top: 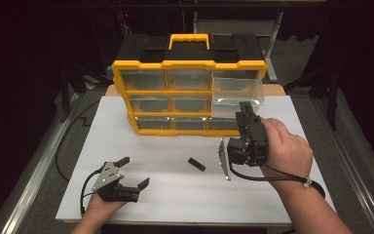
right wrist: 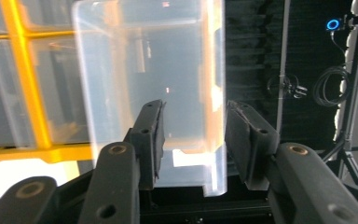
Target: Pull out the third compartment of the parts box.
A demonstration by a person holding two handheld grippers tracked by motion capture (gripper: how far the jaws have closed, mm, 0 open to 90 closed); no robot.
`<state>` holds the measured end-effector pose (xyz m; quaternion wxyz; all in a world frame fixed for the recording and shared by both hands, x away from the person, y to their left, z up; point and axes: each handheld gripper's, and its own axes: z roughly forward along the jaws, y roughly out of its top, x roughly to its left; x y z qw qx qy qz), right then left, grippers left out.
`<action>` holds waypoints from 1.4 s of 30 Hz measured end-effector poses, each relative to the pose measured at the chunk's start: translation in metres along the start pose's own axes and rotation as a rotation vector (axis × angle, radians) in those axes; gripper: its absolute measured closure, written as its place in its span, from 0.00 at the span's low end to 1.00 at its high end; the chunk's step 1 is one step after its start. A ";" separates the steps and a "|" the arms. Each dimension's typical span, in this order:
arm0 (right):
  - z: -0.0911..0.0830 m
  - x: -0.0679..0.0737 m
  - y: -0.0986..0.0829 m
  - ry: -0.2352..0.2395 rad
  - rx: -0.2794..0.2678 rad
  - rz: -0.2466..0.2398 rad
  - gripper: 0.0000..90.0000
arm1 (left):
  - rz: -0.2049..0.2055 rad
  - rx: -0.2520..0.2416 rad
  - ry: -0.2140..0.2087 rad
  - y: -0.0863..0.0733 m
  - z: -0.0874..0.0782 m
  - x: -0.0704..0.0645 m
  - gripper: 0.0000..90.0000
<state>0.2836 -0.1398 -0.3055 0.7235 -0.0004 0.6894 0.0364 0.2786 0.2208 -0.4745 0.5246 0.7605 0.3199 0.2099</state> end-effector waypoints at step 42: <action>-0.016 0.160 -0.048 0.315 0.053 0.039 0.46 | -0.017 -0.001 0.017 0.001 -0.003 0.004 0.00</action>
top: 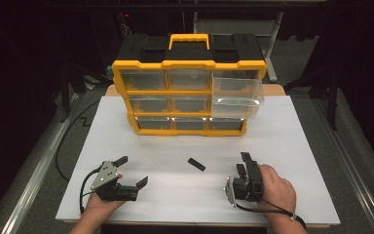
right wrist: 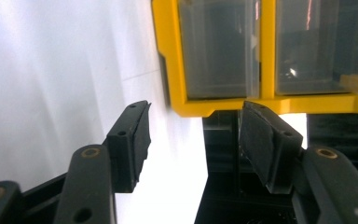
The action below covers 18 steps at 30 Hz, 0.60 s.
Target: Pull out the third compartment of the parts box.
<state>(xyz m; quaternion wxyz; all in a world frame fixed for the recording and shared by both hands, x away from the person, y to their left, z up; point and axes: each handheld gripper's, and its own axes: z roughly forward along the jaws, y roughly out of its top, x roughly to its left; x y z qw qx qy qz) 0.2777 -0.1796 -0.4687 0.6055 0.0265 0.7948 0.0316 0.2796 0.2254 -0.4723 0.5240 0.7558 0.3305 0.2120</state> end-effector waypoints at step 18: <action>0.006 -0.002 -0.020 0.075 0.045 0.007 0.19 | -0.011 0.008 0.010 0.001 0.000 0.005 0.00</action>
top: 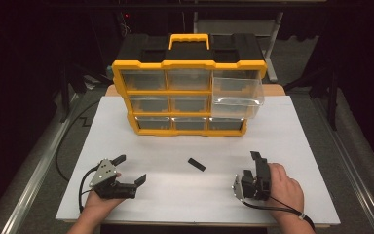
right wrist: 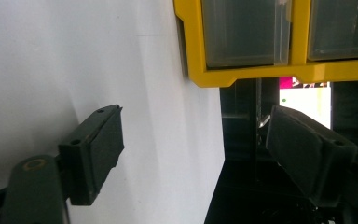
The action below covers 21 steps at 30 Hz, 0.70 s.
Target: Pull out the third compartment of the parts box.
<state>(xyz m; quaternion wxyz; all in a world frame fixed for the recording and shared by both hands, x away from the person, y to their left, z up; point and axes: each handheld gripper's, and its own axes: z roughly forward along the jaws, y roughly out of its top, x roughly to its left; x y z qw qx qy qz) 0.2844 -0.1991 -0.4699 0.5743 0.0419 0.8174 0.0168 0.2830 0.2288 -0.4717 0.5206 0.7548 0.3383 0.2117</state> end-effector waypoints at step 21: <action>-0.004 -0.004 -0.003 0.010 -0.031 0.078 0.00 | -0.014 -0.002 0.014 0.000 -0.002 0.002 0.00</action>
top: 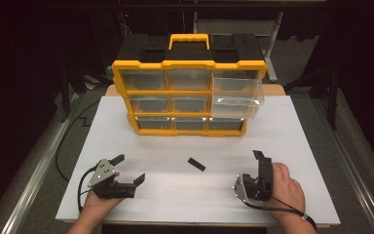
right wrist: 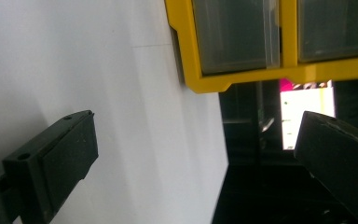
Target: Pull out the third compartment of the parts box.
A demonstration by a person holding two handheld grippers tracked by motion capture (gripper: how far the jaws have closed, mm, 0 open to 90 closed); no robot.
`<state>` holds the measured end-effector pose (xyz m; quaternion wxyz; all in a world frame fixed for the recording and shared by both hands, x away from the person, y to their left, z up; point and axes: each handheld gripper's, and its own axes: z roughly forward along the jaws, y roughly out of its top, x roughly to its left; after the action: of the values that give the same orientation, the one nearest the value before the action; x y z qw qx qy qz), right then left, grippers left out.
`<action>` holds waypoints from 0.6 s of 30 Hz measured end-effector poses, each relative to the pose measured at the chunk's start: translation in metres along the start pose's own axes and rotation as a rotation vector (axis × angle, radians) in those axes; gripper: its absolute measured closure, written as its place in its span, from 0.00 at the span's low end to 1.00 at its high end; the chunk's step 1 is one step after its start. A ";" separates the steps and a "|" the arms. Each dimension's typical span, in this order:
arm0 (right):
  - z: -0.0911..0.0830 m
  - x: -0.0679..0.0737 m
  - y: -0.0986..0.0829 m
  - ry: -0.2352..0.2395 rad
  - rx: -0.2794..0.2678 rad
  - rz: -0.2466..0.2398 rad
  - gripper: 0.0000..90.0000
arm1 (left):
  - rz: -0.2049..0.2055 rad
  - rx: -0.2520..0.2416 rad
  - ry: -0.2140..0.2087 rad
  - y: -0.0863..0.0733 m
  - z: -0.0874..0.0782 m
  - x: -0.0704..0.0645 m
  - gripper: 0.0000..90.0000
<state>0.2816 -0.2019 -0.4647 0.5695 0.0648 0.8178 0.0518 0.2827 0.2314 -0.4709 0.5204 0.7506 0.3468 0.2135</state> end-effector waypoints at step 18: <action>-0.004 -0.003 -0.018 0.184 -0.038 0.565 0.00 | -0.003 -0.008 -0.006 0.001 0.000 0.000 0.00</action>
<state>0.2781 -0.2200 -0.4637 0.4572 0.2740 0.8145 0.2290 0.2832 0.2311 -0.4697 0.5248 0.7486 0.3455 0.2119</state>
